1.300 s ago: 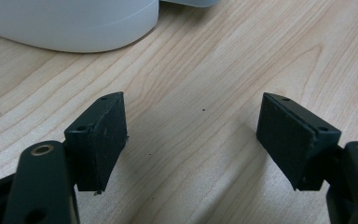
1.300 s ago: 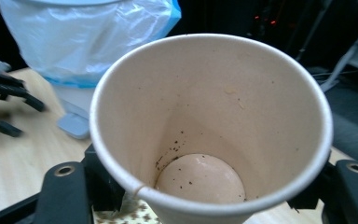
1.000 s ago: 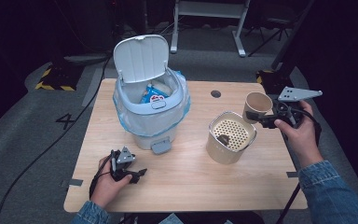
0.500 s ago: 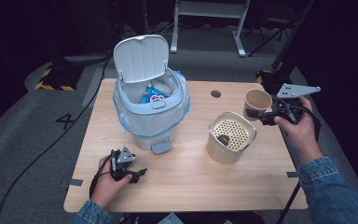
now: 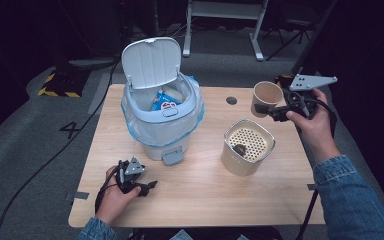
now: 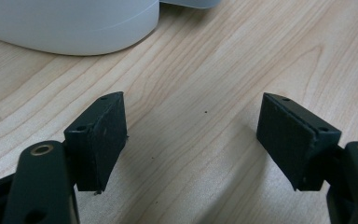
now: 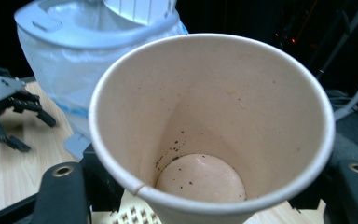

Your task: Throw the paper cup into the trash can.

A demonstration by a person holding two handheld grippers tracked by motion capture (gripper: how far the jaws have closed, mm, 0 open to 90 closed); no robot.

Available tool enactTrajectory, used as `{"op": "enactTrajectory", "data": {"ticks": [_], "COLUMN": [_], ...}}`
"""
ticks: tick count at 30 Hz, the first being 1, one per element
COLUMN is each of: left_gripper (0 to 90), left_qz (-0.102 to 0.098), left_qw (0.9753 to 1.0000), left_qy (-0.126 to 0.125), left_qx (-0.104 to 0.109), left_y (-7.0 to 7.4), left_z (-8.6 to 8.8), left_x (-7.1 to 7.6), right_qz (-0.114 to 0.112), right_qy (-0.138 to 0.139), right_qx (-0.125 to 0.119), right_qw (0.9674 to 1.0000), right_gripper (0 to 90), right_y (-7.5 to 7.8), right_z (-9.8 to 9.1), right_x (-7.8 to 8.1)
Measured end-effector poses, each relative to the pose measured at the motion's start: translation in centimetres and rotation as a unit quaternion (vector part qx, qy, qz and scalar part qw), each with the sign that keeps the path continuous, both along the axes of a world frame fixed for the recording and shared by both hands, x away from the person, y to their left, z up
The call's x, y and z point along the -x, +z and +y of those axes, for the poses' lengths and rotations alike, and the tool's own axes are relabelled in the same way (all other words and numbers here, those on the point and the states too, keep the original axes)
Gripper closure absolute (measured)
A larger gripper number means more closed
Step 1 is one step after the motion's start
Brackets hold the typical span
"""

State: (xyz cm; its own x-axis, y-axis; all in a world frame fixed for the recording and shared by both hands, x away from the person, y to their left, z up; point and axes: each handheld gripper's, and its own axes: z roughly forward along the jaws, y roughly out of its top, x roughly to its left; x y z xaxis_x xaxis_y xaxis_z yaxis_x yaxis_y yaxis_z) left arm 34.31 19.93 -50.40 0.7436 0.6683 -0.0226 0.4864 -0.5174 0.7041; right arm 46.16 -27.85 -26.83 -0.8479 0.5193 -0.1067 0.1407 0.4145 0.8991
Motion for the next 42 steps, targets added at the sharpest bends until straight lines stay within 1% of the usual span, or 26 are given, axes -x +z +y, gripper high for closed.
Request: {"op": "enactTrajectory", "data": {"ticks": [5,8,12,14,19,25,31,34,37,42], "left_gripper": [25.2,25.2,25.2,25.1,24.9,24.8,24.8,24.8,24.8,24.8], "left_qz": [0.000,0.000,0.000,-0.001,0.001,-0.002,-0.003,-0.002,-0.002,-0.002], "left_qw": [1.0000,1.0000,1.0000,1.0000,1.0000,1.0000,0.9999,0.9999,0.9999,0.9999], "left_qy": [-0.002,-0.001,-0.001,-0.002,-0.006,-0.009,-0.010,-0.010,-0.010,-0.010], "left_qx": [0.000,0.000,-0.001,-0.001,0.002,-0.001,-0.002,-0.002,-0.002,-0.002], "left_y": [0.0,0.0,0.0,0.0,0.0,0.0,0.0,0.0,0.0,0.0], "left_z": [0.0,0.0,0.0,0.0,0.0,0.1,0.1,0.1,0.1,0.1], "left_x": [0.0,0.0,0.0,0.0,-0.1,-0.2,-0.3,-0.3,-0.3,-0.3], "right_qz": [-0.009,-0.014,-0.017,-0.018,-0.018,-0.019,-0.020,-0.020,-0.019,-0.012], "right_qy": [0.015,0.022,0.030,0.032,0.032,0.034,0.044,0.050,0.056,0.061], "right_qx": [-0.003,0.000,-0.001,-0.006,-0.027,-0.052,-0.077,-0.084,-0.086,-0.099], "right_qw": [0.9998,0.9997,0.9994,0.9993,0.9990,0.9979,0.9959,0.9950,0.9946,0.9931], "right_gripper": [30.0,29.9,29.8,29.7,29.6,29.6,29.6,29.6,29.6,29.6], "right_y": [1.4,2.2,2.9,3.2,3.3,3.4,3.4,3.3,3.1,2.7], "right_z": [1.7,2.9,4.4,5.2,6.8,9.0,11.3,12.5,13.7,15.3], "right_x": [-0.9,-1.3,-1.8,-2.1,-2.7,-3.3,-3.9,-4.1,-4.3,-4.8]}}
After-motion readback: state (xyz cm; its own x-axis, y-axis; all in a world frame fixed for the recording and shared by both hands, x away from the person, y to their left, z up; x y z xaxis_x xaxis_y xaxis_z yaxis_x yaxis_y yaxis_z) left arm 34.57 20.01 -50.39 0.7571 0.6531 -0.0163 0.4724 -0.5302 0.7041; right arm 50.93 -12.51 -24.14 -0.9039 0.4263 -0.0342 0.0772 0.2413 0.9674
